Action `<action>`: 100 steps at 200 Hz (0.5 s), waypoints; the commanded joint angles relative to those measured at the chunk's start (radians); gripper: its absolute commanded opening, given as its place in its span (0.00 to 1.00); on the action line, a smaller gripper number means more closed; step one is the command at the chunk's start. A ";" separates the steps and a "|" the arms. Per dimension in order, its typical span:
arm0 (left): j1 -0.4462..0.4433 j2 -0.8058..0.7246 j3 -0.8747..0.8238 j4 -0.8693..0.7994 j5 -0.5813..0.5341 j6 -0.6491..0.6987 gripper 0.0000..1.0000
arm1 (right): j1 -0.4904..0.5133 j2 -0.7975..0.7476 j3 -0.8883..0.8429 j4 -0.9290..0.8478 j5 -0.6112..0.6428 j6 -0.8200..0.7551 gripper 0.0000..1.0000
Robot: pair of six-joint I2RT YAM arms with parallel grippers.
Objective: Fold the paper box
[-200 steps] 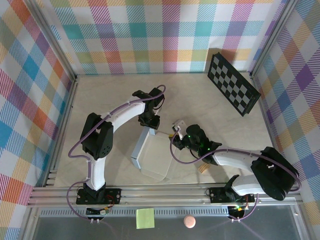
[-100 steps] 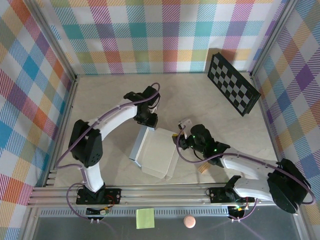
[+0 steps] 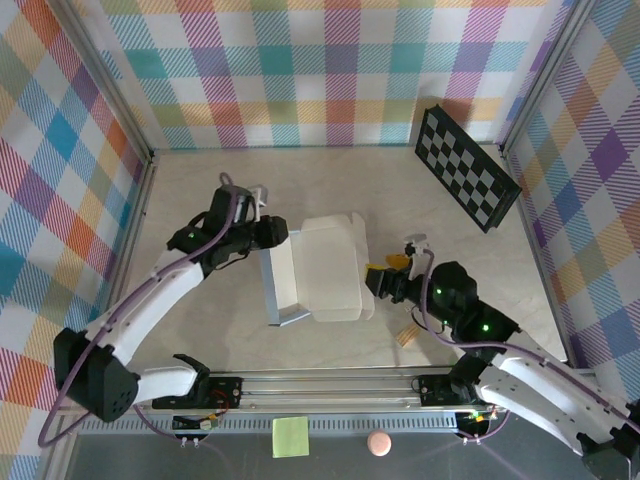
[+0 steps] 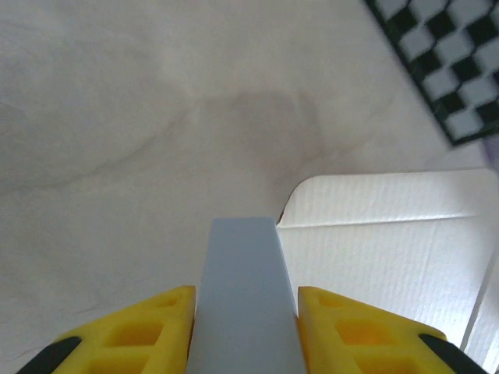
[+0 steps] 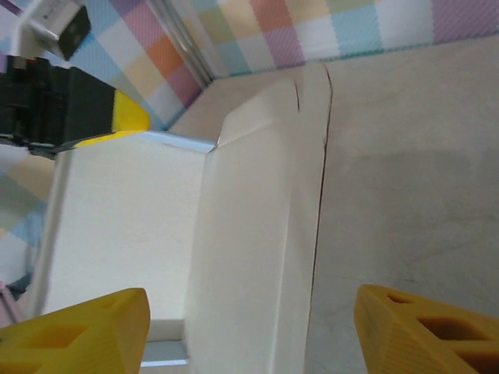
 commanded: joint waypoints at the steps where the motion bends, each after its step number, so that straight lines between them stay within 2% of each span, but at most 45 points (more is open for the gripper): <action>1: 0.019 -0.076 -0.078 0.239 0.061 -0.190 0.13 | -0.006 -0.054 -0.074 0.090 -0.099 -0.031 0.70; 42: 0.028 -0.152 -0.171 0.416 0.062 -0.348 0.13 | -0.006 -0.049 -0.148 0.254 -0.203 -0.116 0.70; 73: 0.031 -0.136 -0.173 0.480 0.099 -0.406 0.14 | -0.006 0.017 -0.128 0.312 -0.178 -0.133 0.68; 100: 0.032 -0.118 -0.170 0.512 0.119 -0.431 0.14 | -0.006 0.061 -0.096 0.340 -0.123 -0.139 0.59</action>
